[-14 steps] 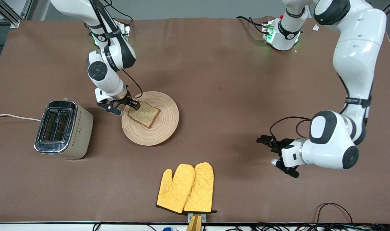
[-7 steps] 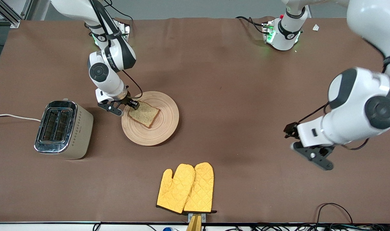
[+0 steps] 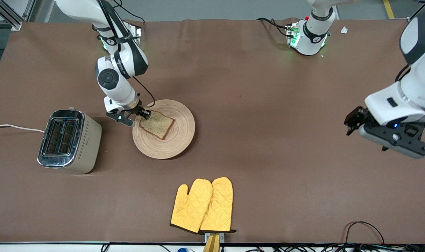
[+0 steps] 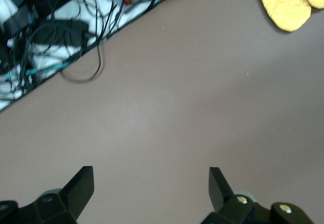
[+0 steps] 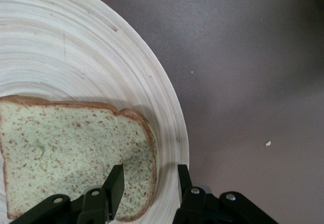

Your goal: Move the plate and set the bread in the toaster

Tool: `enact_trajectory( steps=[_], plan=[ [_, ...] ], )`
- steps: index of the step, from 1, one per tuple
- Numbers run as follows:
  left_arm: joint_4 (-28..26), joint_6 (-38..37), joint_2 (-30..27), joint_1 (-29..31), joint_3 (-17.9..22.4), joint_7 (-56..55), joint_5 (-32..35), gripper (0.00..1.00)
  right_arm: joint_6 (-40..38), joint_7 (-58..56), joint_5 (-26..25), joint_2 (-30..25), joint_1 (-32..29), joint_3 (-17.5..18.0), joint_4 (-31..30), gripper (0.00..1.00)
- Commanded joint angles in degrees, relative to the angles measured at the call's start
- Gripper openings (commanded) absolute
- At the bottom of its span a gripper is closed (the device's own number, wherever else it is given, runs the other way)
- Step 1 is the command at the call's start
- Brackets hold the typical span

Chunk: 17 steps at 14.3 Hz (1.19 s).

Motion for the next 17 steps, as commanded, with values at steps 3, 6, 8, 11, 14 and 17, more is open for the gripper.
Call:
enact_trajectory(
  steps=[3, 6, 8, 11, 14, 17],
  plan=[
    [-3.5, -6.1, -6.9, 1.8, 0.3, -18.9, -4.6, 1.00, 1.1, 0.9, -1.2, -0.3, 0.2, -0.5, -1.1, 0.45],
    [-11.3, -0.9, -11.7, 9.0, -0.2, -19.6, -13.1, 1.00, 1.4, 0.9, -1.2, -0.2, 0.2, -0.5, -1.1, 0.45],
    [-18.6, 4.4, -16.1, 10.3, -0.2, -18.7, -14.1, 1.00, 1.6, 0.9, -1.2, 0.2, 0.2, -0.6, -1.1, 0.43],
    [-25.2, 8.8, -20.3, 10.4, -0.2, -17.8, -14.1, 1.00, 1.8, 1.0, -1.2, 0.3, 0.0, -0.6, -1.0, 0.42],
    [-25.2, 8.7, -20.3, 10.7, 0.0, -17.8, -14.0, 1.00, 2.3, 1.0, -1.2, 0.4, -0.2, -0.6, -1.0, 0.40],
    [-24.5, 8.6, -20.1, 10.7, 0.0, -17.6, -13.6, 1.00, 2.4, 1.0, -1.2, 0.4, -0.2, -0.6, -1.0, 0.37]
  ],
)
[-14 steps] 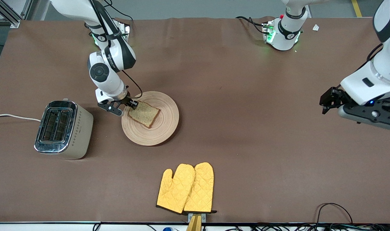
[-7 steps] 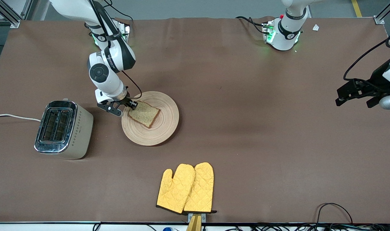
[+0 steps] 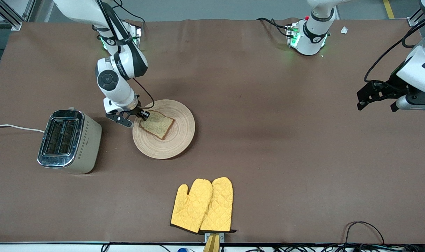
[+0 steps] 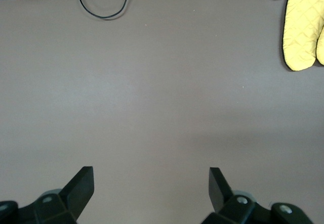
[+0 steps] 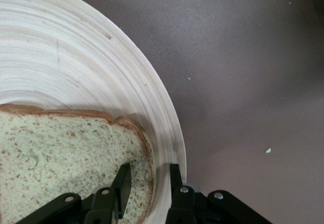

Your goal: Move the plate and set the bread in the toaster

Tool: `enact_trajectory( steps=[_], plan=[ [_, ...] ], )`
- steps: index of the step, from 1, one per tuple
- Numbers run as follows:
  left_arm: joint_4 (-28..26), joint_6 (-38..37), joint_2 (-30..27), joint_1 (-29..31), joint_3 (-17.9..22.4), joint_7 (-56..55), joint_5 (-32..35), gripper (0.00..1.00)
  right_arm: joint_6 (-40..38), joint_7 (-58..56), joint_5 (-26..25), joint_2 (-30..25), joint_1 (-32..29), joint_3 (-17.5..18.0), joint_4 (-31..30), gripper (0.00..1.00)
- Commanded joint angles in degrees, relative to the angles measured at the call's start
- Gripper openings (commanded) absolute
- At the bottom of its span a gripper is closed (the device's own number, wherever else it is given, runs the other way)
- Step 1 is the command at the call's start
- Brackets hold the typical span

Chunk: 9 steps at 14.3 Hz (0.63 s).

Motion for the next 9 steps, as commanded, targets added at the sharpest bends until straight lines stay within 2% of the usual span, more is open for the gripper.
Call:
enact_trajectory(
  steps=[1, 9],
  plan=[
    [-0.3, 0.8, -1.1, 0.6, 0.1, 1.6, -0.3, 1.00, 1.3, 1.0, -1.2, -0.4, -0.2, -0.1, -1.0, 0.37],
    [0.1, 0.6, -0.9, 0.8, 0.9, 6.3, -0.3, 1.00, 2.6, 1.0, -1.2, 0.0, -0.2, 0.0, -1.0, 0.26]
  ],
)
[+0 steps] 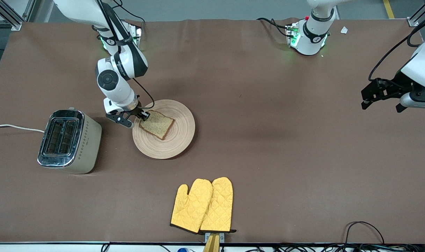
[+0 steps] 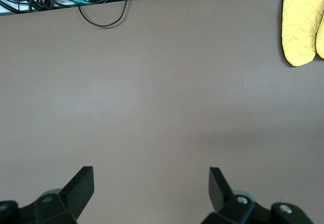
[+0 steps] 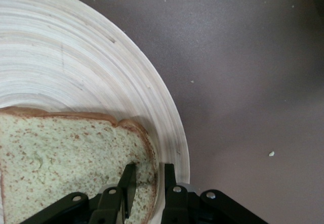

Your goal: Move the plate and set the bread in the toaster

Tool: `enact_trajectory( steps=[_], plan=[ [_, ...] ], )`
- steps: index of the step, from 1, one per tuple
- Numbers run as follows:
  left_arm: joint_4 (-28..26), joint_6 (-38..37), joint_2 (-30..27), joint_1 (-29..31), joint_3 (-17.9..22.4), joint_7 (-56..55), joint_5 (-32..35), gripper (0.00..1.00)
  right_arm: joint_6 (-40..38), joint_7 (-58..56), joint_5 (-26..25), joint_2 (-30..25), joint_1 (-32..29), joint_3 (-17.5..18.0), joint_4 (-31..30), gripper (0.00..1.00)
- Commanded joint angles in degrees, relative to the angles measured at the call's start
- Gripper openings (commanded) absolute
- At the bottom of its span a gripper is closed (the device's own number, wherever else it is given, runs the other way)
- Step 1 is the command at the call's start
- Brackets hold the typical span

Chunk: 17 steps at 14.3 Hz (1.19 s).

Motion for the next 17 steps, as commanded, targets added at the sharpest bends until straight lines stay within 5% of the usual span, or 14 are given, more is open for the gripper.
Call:
enact_trajectory(
  steps=[1, 10, 17],
  plan=[
    [-0.1, 0.3, -0.6, -0.4, 1.0, 1.4, -0.3, 1.00, 1.6, 1.0, -1.2, -0.2, -0.2, 0.0, -1.1, 0.25],
    [-0.1, -0.9, -1.0, -19.0, 19.4, 0.3, -0.2, 1.00, 2.5, 1.1, -1.2, -0.2, -0.1, 0.0, -1.3, 0.13],
    [-0.1, -1.1, -1.0, -19.9, 20.6, 0.2, -0.2, 1.00, 3.9, 1.1, -1.2, -0.2, 0.1, 0.0, -2.0, 0.10]
  ],
)
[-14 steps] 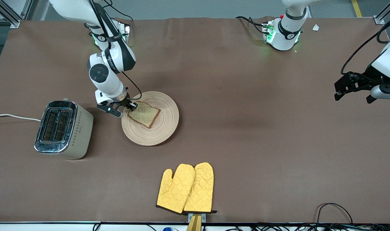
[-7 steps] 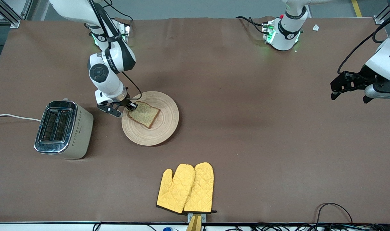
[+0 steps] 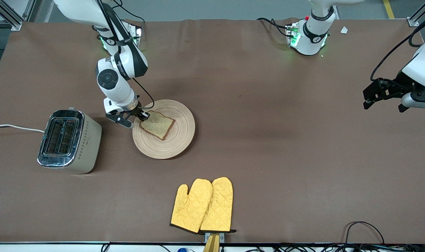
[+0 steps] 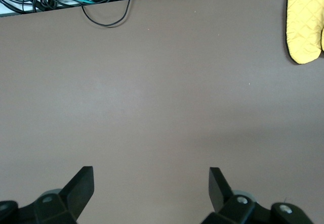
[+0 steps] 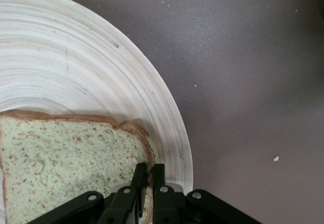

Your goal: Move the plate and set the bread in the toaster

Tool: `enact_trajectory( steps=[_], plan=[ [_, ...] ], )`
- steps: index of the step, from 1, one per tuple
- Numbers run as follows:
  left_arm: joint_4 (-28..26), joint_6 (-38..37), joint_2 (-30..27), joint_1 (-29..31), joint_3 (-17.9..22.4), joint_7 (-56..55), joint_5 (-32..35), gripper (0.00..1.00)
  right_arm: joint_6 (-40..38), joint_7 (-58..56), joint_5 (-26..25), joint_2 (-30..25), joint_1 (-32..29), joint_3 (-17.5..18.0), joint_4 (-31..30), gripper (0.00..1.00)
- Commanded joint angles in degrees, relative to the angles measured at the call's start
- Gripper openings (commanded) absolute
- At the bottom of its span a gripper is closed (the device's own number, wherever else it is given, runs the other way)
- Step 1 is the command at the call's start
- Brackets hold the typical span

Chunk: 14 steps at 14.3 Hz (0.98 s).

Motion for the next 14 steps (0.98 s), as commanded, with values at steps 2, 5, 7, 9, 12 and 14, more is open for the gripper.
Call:
enact_trajectory(
  steps=[2, 5, 7, 9, 12, 14],
  plan=[
    [-0.2, -0.8, -0.9, -0.3, 0.6, -0.3, -0.2, 1.00, 2.0, 1.0, -1.1, -0.2, 0.2, 0.0, -1.4, 0.10],
    [-0.3, -0.9, -0.9, -0.3, 0.6, -0.3, -0.2, 1.00, 2.2, 1.1, -1.1, -0.2, 0.2, 0.0, -1.4, 0.09],
    [-0.2, -0.9, -0.7, 0.0, 0.7, -0.1, -0.3, 1.00, 3.5, 1.0, -1.1, -0.2, 0.2, 0.0, -2.3, 0.08],
    [-0.1, -0.8, -0.6, 1.3, 0.7, 0.3, -0.2, 1.00, 4.1, 1.1, -1.1, -0.2, 0.3, 0.0, -2.7, 0.08],
    [-0.1, -0.8, -0.8, 2.4, 0.6, 0.8, -0.3, 1.00, 4.2, 1.1, -1.1, -0.3, 0.3, 0.0, -2.8, 0.05],
    [0.0, -0.9, -1.1, 2.4, 0.5, 0.6, -0.2, 1.00, 4.2, 1.1, -1.1, -0.3, 0.3, 0.0, -2.8, 0.03]
  ],
)
